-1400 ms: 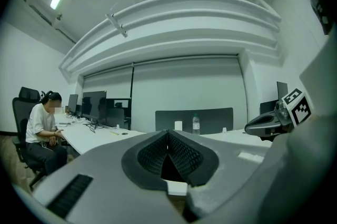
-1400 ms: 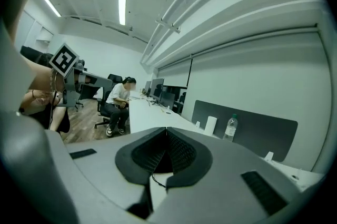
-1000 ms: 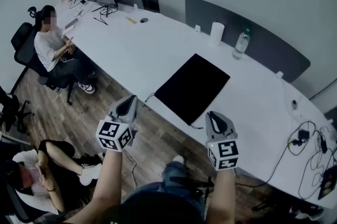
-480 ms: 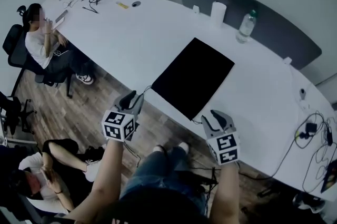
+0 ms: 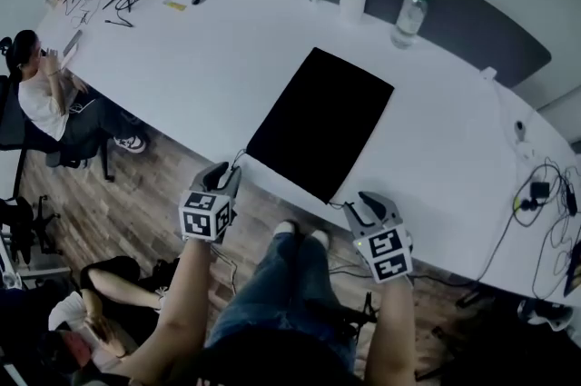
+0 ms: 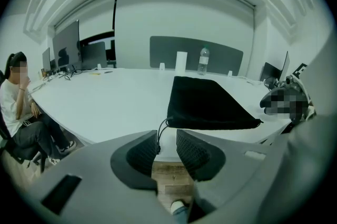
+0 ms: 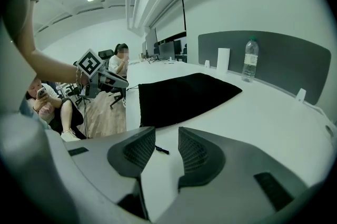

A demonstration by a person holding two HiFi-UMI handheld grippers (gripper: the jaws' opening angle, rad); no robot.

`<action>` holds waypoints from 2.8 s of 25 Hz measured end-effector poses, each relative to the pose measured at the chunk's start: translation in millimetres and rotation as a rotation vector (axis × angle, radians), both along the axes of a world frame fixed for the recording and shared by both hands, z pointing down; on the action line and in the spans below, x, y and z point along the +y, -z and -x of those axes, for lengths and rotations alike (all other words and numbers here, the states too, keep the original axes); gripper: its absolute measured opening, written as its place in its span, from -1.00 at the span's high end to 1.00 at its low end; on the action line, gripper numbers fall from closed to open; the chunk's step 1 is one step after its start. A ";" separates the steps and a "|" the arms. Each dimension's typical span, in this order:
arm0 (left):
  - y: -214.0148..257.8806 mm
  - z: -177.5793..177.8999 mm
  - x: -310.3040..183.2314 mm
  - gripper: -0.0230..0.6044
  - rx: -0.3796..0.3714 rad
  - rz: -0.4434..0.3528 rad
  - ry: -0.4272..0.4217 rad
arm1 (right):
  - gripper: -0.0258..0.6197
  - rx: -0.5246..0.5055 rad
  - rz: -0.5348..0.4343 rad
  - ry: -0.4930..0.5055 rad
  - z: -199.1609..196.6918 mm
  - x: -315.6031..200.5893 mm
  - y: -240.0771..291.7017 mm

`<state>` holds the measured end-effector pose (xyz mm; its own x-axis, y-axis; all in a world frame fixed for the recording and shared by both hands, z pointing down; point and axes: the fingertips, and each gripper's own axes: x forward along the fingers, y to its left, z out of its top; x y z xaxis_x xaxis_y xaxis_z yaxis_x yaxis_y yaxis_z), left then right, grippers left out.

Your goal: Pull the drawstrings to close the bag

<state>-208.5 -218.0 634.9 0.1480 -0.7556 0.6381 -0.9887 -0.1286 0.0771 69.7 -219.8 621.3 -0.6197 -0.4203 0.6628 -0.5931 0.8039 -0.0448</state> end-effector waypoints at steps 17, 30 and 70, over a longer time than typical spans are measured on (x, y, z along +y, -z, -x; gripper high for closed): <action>-27.8 12.9 -8.1 0.87 -0.043 0.019 -0.143 | 0.41 0.153 0.067 0.107 11.8 7.4 -36.2; -29.4 13.3 -7.1 0.87 0.012 0.024 -0.163 | 0.46 0.165 0.032 0.248 15.8 28.9 -42.5; 94.4 21.5 -59.0 0.89 -0.003 -0.232 -0.194 | 0.89 0.131 -0.229 -0.326 -26.2 -34.2 90.7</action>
